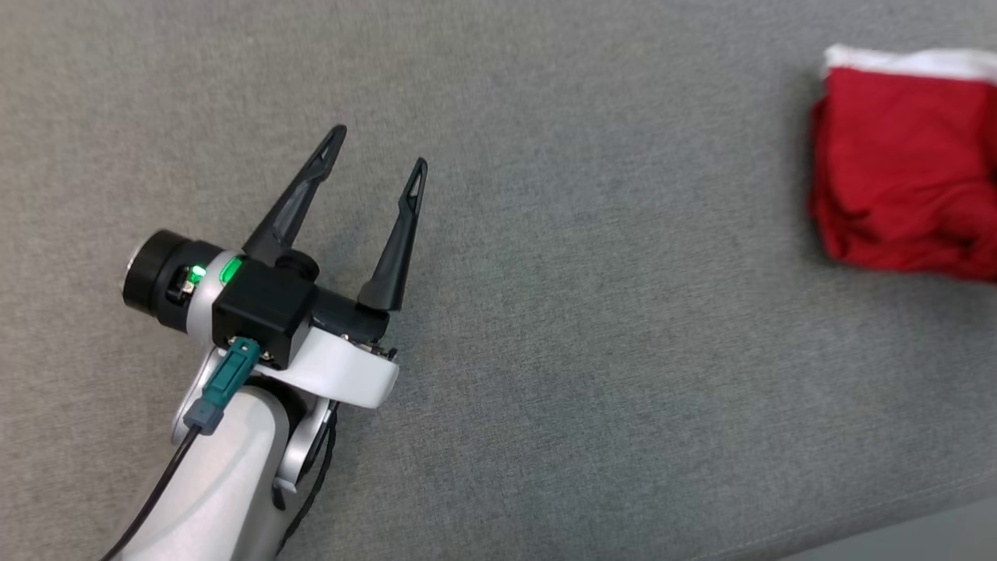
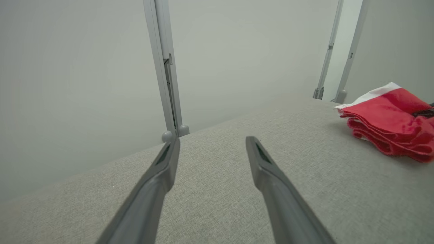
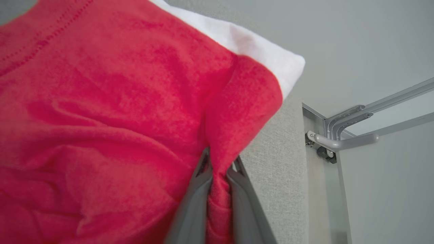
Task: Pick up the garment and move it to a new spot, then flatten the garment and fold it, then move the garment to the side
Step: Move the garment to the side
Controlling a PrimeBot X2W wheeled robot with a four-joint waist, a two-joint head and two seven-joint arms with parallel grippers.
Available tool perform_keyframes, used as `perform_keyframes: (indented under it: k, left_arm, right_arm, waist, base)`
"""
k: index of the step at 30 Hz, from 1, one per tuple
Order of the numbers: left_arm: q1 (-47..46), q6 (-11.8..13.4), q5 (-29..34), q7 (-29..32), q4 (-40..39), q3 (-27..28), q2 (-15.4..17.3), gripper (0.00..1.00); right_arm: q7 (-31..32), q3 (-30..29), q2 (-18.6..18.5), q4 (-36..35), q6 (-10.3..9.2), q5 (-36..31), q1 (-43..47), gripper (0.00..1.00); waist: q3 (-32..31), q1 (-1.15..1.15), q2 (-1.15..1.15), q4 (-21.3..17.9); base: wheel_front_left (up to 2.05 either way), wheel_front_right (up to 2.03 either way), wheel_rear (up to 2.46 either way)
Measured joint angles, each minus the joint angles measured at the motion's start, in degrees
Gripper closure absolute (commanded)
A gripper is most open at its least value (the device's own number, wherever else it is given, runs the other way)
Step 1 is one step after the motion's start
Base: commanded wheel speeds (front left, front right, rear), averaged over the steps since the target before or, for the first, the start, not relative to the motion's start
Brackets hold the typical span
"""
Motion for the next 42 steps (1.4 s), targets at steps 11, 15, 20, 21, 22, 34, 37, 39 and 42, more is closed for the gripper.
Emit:
perform_keyframes:
  k: [11,15,20,21,22,34,37,39,42]
  left_arm:
    - [-5.31,-0.08,2.5,2.43,-4.72,-0.53,1.91,0.0]
    - [-5.61,-0.08,2.8,2.7,-4.93,-0.68,2.15,0.0]
    - [-5.86,-0.02,2.87,3.01,-4.77,-0.73,2.67,0.0]
    - [-5.86,-0.01,2.86,3.0,-4.63,-0.74,2.7,0.0]
    - [-5.84,0.0,2.76,2.93,-4.38,-0.79,2.72,0.0]
    - [0.1,1.27,-0.81,0.45,0.13,0.09,2.49,0.0]
    - [2.38,2.09,-2.16,-0.38,1.08,0.74,1.99,0.0]
    - [3.72,2.67,-2.8,-0.97,1.6,1.04,1.59,0.0]
    - [5.46,3.45,-4.22,-1.96,2.4,1.85,1.05,0.0]
  right_arm:
    - [-1.81,1.74,-4.25,12.66,0.0,1.47,-12.73,1.0]
    - [-1.92,1.83,-2.66,15.67,0.0,2.54,-14.62,0.0]
    - [-3.47,1.34,-0.24,19.49,0.0,4.19,-15.78,0.0]
    - [-3.6,1.25,0.2,20.05,0.0,4.34,-15.74,0.0]
    - [-4.08,0.89,0.6,20.4,0.0,4.68,-15.68,0.0]
    - [-4.86,-20.01,7.61,9.71,0.0,3.54,-2.63,0.0]
    - [-4.85,-26.97,11.02,4.26,0.0,0.26,3.54,0.0]
    - [-4.86,-31.14,13.49,0.35,0.0,-2.07,7.68,0.0]
    - [-4.85,-36.34,17.56,-5.3,0.0,-5.44,13.66,0.0]
  waist:
    - [10.05,0.0,0.0,0.38]
    - [11.49,0.0,0.0,0.2]
    - [11.74,0.0,0.0,-0.98]
    - [11.55,0.0,0.0,-1.22]
    - [11.27,0.0,0.0,-1.4]
    - [3.05,0.0,0.0,-3.87]
    - [0.06,0.0,0.0,-4.18]
    - [-1.89,0.0,0.0,-4.21]
    - [-4.63,0.0,0.0,-3.93]
  base:
    - [0.0,0.0,0.0]
    - [0.0,0.0,0.0]
    - [0.0,0.0,0.0]
    - [0.0,0.0,0.0]
    - [0.0,0.0,0.0]
    - [0.0,0.0,0.0]
    - [0.0,0.0,0.0]
    - [0.0,0.0,0.0]
    - [0.0,0.0,0.0]
